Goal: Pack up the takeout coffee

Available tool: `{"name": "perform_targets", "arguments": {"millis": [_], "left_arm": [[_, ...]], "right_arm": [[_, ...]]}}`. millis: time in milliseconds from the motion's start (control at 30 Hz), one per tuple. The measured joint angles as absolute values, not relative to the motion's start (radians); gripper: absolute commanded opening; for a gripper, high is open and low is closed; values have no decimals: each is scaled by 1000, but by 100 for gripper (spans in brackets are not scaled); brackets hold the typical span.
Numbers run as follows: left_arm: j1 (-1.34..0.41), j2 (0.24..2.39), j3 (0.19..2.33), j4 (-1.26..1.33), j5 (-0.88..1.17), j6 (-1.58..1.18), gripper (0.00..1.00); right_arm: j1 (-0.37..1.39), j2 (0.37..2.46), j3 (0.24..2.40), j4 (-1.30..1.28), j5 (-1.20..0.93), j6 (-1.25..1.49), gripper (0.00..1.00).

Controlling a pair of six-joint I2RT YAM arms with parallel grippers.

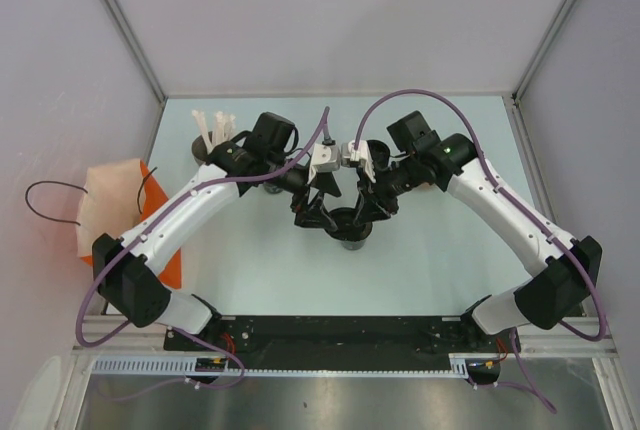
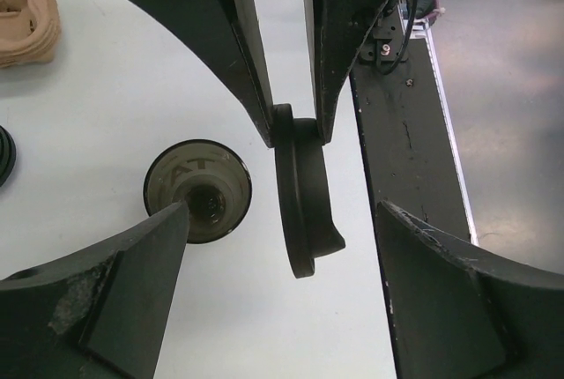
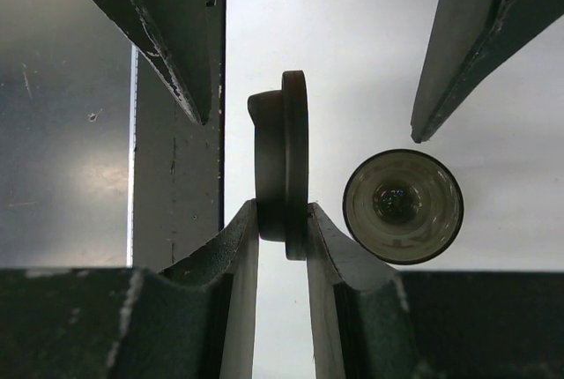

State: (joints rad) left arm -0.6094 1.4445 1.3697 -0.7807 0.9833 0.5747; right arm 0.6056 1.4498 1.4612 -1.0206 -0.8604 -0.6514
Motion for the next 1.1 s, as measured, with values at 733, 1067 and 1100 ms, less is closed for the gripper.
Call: {"name": "perform_targets", "arguments": {"millis": [733,1067,1100], "left_arm": [[-632,1469,1325,-628,1028,442,69],[-649,1478,1305,-586,1050,398,60],[-649,1478,1305,-583,1050,393,60]], "right_arm": [[555,1449,1454,-1011,-889,-629,2],[538,1440,1453,-983,-917,-628,2],[538,1440,1453,-981,-917,-628,2]]}}
